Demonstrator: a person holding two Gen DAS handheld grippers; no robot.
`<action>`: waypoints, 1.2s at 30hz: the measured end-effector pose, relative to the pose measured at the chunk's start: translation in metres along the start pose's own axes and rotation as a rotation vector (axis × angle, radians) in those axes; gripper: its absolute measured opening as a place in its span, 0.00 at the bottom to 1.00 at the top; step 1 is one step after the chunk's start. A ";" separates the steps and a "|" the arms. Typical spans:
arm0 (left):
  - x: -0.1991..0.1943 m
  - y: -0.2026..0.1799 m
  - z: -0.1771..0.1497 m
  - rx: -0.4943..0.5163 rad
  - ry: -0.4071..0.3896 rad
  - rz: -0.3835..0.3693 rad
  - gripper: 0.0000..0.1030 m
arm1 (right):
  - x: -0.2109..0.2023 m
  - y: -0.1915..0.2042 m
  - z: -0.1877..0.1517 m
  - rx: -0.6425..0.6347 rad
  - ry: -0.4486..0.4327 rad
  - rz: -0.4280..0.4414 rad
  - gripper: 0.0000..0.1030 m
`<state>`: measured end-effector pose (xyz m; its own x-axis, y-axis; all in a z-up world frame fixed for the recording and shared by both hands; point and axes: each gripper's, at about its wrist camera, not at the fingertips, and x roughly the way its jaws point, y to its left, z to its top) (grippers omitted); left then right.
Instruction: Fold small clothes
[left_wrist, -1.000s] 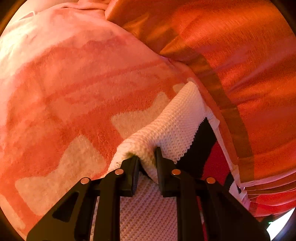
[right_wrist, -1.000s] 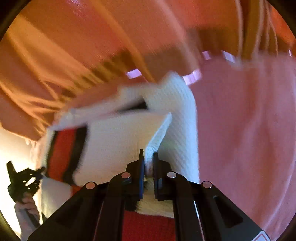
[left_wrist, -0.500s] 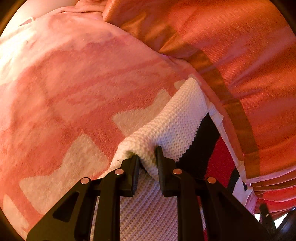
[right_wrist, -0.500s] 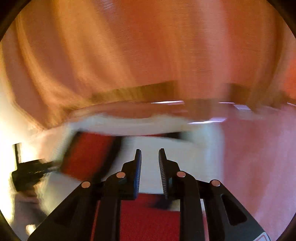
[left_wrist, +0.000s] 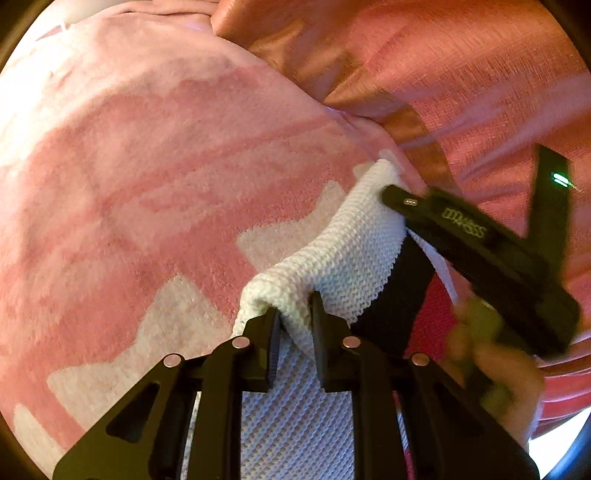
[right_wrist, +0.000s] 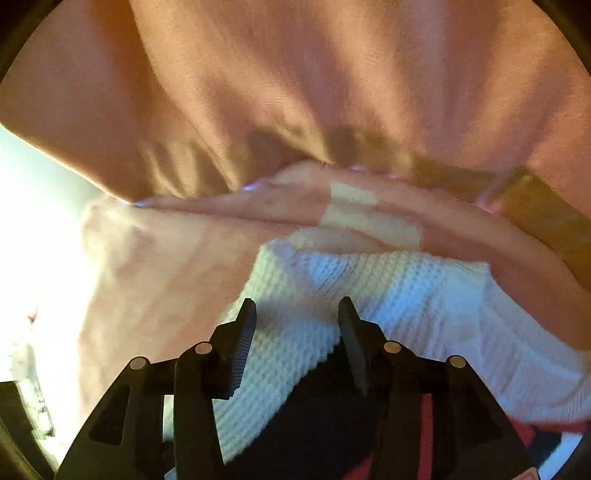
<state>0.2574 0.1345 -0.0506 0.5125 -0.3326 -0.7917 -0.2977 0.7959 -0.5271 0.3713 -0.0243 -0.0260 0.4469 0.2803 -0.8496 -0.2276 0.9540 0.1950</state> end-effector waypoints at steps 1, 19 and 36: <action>-0.001 0.001 0.001 -0.001 0.000 0.000 0.14 | 0.005 0.001 0.000 0.000 0.007 0.024 0.13; -0.008 -0.007 0.001 0.068 -0.030 0.096 0.17 | -0.123 -0.053 -0.061 0.118 -0.212 -0.010 0.15; 0.008 -0.031 -0.020 0.206 -0.086 0.216 0.37 | -0.145 -0.204 -0.224 0.263 -0.083 -0.308 0.01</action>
<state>0.2545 0.0973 -0.0469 0.5236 -0.1074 -0.8451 -0.2419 0.9324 -0.2684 0.1593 -0.2833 -0.0526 0.5300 -0.0252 -0.8476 0.1513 0.9863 0.0653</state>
